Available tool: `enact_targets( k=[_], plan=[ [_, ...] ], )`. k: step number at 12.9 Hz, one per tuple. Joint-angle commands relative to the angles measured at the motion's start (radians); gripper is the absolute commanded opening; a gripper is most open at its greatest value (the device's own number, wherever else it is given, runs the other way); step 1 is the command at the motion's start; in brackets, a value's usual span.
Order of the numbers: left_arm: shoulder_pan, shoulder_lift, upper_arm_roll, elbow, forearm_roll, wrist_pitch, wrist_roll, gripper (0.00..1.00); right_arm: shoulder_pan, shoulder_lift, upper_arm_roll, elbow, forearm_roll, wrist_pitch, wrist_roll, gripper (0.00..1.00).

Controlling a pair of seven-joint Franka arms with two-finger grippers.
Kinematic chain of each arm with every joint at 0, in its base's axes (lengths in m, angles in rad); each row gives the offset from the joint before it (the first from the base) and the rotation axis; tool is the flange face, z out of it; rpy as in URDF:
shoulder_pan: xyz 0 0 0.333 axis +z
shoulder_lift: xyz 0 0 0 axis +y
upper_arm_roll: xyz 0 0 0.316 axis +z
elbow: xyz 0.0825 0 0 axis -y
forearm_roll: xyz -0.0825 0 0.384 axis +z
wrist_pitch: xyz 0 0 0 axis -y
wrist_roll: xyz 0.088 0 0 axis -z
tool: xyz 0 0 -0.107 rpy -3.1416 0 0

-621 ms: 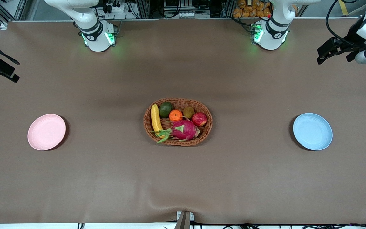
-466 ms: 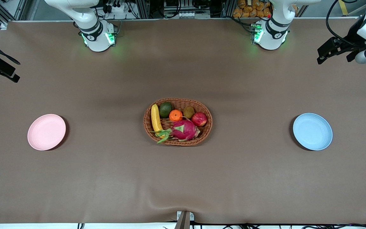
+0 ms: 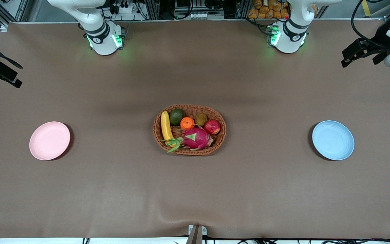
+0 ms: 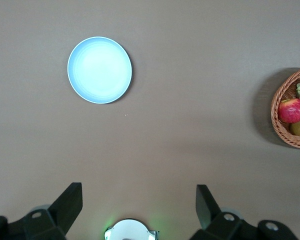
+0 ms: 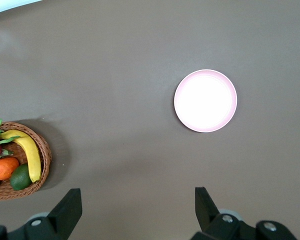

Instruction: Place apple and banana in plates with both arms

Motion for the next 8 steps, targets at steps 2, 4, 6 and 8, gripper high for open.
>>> enact_targets(
  k=[2, 4, 6, 8],
  plan=[
    [-0.010, 0.017, -0.005, 0.028, 0.006, -0.025, 0.013, 1.00, 0.016, -0.004, -0.009, -0.008, -0.005, 0.005, -0.007, 1.00],
    [-0.013, 0.017, -0.006, 0.025, 0.006, -0.025, 0.017, 1.00, 0.014, -0.003, -0.008, -0.008, -0.005, 0.010, -0.007, 1.00],
    [-0.016, 0.018, -0.012, 0.020, 0.006, -0.025, 0.017, 1.00, 0.016, -0.003, -0.008, -0.008, -0.005, 0.019, -0.007, 1.00],
    [-0.016, 0.024, -0.031, 0.020, 0.005, -0.025, 0.017, 1.00, 0.014, -0.003, -0.008, -0.008, -0.005, 0.025, -0.006, 1.00]
  ],
)
